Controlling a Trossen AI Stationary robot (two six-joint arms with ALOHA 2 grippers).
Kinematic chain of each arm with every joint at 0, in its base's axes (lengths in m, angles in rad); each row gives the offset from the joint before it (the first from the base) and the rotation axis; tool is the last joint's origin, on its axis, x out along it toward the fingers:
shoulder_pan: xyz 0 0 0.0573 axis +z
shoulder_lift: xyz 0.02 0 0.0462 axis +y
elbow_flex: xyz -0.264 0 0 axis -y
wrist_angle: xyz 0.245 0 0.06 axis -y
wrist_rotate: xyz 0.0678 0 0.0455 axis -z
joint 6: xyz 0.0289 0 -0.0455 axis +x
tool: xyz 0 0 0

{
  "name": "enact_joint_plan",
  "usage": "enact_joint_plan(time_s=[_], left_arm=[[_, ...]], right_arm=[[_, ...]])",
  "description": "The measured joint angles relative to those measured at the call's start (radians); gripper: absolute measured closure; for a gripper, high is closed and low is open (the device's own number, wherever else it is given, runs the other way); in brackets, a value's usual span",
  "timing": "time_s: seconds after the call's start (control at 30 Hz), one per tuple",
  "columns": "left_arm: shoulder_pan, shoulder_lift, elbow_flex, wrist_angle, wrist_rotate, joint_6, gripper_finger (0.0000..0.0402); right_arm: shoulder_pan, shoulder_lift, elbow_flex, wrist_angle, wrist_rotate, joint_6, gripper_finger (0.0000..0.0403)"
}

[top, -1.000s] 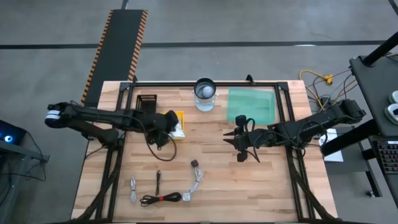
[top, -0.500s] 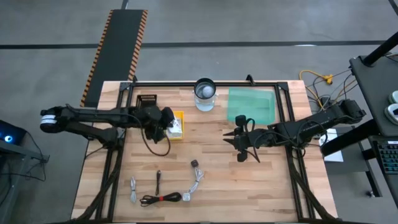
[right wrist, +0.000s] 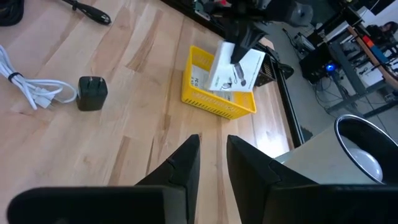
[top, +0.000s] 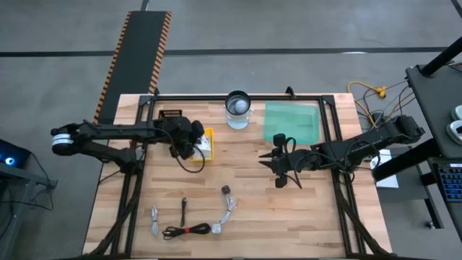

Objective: Pick and place items into bin
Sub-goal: Put the white card reader box into the yellow bin

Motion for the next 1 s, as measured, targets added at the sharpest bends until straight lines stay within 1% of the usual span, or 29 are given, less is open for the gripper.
enact_joint_plan(time_s=[0.23, 0.63, 1.0], left_arm=[[0.002, 0.007, 0.0, 0.093, 0.002, -0.15, 0.0362], [0.003, 0.004, -0.014, 0.092, -0.001, -0.154, 0.0357], [0.003, 0.003, -0.014, 0.091, -0.014, -0.299, 0.0355]], right_arm=[[0.0, 0.0, 0.0, 0.006, 0.0, 0.0, 0.0335], [0.0, 0.0, 0.0, 0.02, 0.0, 0.0, 0.0335], [0.0, 0.0, 0.0, 0.022, 0.001, 0.0, 0.0335]])
